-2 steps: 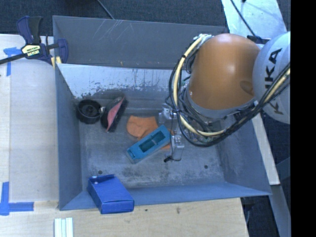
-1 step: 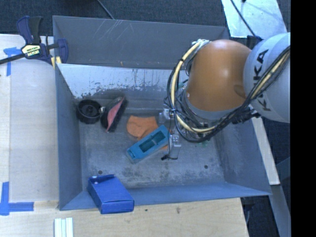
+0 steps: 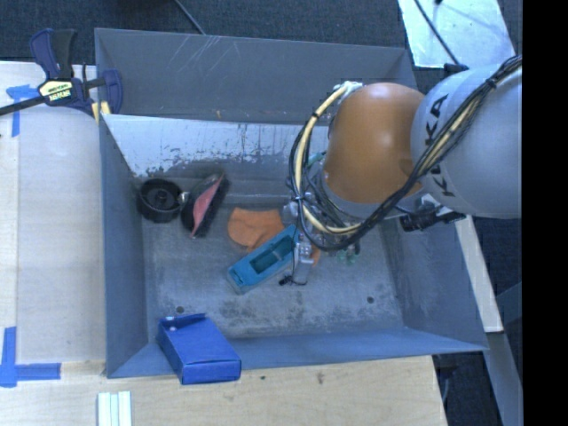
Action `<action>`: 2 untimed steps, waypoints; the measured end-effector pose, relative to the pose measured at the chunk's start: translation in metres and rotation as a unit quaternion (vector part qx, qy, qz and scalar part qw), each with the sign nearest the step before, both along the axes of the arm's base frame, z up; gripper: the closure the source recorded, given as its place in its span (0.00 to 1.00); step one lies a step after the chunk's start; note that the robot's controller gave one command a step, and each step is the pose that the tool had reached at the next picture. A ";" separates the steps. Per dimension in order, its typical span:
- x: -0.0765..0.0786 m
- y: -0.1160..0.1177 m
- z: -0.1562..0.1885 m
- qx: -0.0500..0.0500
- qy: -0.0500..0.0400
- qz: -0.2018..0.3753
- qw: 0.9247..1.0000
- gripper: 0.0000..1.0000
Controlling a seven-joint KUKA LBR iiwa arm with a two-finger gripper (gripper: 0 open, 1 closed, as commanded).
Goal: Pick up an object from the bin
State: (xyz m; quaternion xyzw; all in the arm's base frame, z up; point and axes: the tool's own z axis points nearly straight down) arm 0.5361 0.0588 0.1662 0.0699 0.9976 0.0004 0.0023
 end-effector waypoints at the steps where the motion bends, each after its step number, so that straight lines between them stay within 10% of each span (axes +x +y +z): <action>1: 0.018 0.011 -0.021 0.000 0.002 -0.064 0.998 0.00; 2: 0.011 0.011 -0.038 0.001 0.001 -0.127 0.992 0.00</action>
Offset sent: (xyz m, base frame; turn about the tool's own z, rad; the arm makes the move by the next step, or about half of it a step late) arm -0.0094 0.0030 -0.0660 0.0804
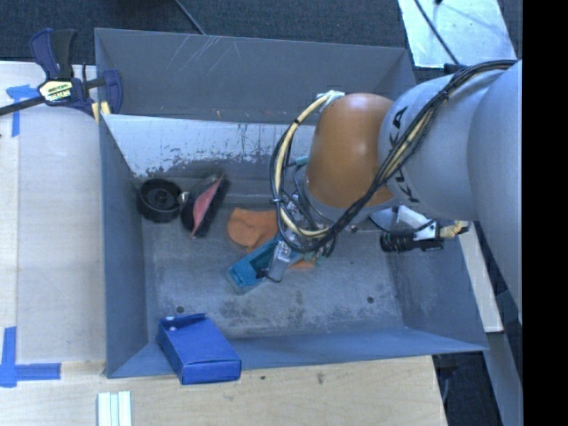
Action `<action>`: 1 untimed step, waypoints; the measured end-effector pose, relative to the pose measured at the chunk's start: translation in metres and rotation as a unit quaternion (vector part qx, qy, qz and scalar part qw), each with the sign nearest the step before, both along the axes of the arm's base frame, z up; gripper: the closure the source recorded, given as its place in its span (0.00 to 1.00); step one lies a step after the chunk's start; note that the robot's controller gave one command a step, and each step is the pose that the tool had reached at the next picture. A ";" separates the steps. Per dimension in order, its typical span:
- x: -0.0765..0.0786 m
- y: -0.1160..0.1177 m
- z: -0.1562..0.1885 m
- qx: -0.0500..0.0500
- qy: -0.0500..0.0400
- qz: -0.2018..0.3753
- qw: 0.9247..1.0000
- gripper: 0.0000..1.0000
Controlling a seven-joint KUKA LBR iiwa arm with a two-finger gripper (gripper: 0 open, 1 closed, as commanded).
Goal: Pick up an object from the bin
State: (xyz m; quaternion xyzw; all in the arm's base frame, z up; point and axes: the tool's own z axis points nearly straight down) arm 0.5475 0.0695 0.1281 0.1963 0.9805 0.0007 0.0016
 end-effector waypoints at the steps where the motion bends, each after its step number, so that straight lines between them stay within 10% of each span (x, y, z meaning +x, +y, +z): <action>1: 0.005 -0.001 -0.022 0.000 0.001 0.085 0.996 0.00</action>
Offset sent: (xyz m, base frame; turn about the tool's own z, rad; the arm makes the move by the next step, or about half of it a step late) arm 0.0474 0.0150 -0.0581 0.0752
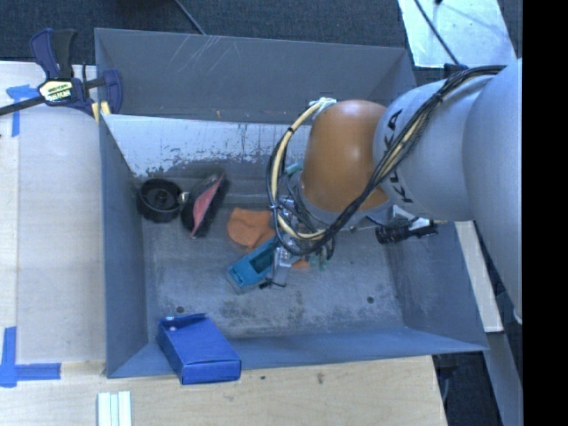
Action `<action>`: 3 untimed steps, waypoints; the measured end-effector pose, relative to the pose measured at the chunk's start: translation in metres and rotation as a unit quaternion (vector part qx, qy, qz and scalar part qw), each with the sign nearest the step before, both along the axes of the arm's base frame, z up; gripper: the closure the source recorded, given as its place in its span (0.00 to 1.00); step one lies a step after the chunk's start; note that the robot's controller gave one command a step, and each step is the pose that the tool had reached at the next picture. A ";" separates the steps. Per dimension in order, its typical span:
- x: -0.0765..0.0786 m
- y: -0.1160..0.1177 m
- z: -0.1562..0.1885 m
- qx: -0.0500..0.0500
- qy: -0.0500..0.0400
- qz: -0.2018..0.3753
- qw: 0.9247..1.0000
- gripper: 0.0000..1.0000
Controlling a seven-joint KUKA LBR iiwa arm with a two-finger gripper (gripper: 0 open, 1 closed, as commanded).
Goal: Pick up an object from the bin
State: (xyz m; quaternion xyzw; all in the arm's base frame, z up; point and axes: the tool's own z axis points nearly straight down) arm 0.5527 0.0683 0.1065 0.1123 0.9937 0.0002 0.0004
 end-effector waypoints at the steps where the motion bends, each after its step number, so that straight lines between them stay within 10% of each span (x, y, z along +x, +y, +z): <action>1: 0.045 0.020 -0.030 0.003 0.001 -0.120 0.993 1.00; 3: 0.056 0.020 0.006 0.000 -0.001 -0.121 0.993 1.00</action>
Offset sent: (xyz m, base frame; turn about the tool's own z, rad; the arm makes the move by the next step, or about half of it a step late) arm 0.0000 0.0000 0.0000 0.0000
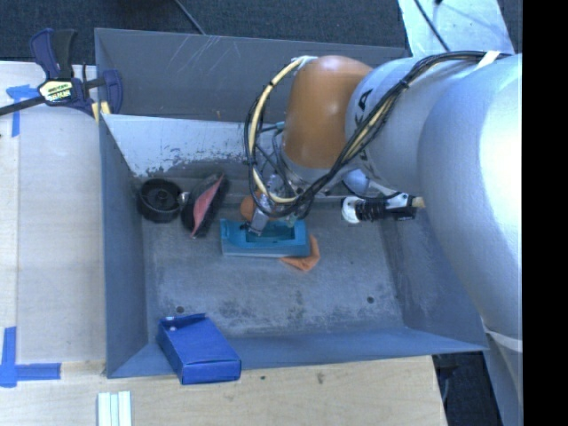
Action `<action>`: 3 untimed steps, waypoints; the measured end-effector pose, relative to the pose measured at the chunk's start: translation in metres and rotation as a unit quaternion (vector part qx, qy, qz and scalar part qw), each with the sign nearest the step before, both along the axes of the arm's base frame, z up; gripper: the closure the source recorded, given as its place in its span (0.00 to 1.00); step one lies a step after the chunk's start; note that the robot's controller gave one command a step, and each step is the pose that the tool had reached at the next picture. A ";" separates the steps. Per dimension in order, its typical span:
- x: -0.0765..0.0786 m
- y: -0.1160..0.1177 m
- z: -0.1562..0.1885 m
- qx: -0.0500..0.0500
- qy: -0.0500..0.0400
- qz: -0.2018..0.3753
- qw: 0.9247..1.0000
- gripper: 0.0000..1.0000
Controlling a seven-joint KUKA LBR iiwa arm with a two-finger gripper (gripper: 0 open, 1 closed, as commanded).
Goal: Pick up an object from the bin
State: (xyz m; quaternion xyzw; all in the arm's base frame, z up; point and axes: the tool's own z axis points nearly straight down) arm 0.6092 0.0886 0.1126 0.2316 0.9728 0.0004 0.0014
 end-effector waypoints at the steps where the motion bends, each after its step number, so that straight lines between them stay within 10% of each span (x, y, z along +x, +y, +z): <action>1: -0.004 -0.008 0.125 0.000 0.001 -0.001 1.000 1.00; 2: -0.004 -0.008 0.125 0.000 0.001 -0.001 1.000 0.00; 3: -0.004 -0.008 0.125 0.000 0.001 0.000 1.000 0.00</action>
Offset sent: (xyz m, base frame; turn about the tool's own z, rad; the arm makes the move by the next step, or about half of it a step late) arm 0.0000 0.0000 0.0000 0.0000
